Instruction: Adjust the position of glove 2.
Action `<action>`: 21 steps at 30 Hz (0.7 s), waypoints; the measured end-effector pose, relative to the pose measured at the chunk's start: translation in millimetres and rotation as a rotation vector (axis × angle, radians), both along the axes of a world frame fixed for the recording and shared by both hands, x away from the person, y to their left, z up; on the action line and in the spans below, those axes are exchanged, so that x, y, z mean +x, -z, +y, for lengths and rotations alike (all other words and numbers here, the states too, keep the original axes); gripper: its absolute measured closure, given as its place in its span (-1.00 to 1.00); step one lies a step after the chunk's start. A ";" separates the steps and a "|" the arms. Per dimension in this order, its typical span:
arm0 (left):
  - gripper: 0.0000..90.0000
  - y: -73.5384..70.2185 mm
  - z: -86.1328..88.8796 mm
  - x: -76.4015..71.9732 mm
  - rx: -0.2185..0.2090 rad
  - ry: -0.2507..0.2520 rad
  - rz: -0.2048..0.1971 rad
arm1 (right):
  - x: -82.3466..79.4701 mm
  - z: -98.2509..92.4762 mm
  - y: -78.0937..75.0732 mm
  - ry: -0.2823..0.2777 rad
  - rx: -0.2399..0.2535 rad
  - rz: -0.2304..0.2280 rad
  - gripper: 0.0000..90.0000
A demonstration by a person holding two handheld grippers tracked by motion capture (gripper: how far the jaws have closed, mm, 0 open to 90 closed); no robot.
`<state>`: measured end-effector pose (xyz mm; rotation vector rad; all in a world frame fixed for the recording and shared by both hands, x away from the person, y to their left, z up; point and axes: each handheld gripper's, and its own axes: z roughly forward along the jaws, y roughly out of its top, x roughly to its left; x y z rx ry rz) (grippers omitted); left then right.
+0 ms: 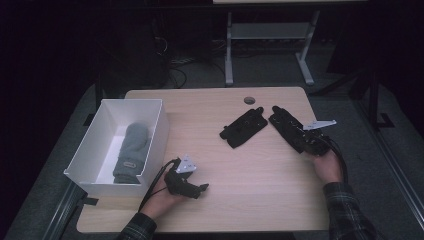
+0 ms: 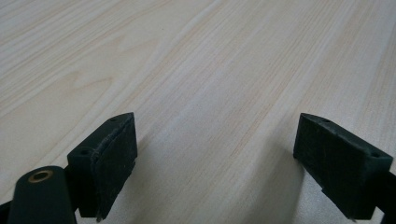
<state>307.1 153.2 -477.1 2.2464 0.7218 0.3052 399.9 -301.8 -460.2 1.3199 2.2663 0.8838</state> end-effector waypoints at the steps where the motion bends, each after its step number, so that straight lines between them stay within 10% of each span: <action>1: -0.71 0.0 0.0 0.0 0.000 0.000 0.000 | 0.1 -0.6 0.9 -0.002 -0.013 -0.003 1.00; 9: -0.71 0.0 0.0 0.0 0.000 0.000 0.000 | -1.1 5.3 4.5 -0.028 -0.042 0.035 1.00; 21: -0.71 0.1 0.1 0.1 -0.001 0.001 -0.001 | -30.4 31.8 -0.7 -0.212 -0.047 0.095 1.00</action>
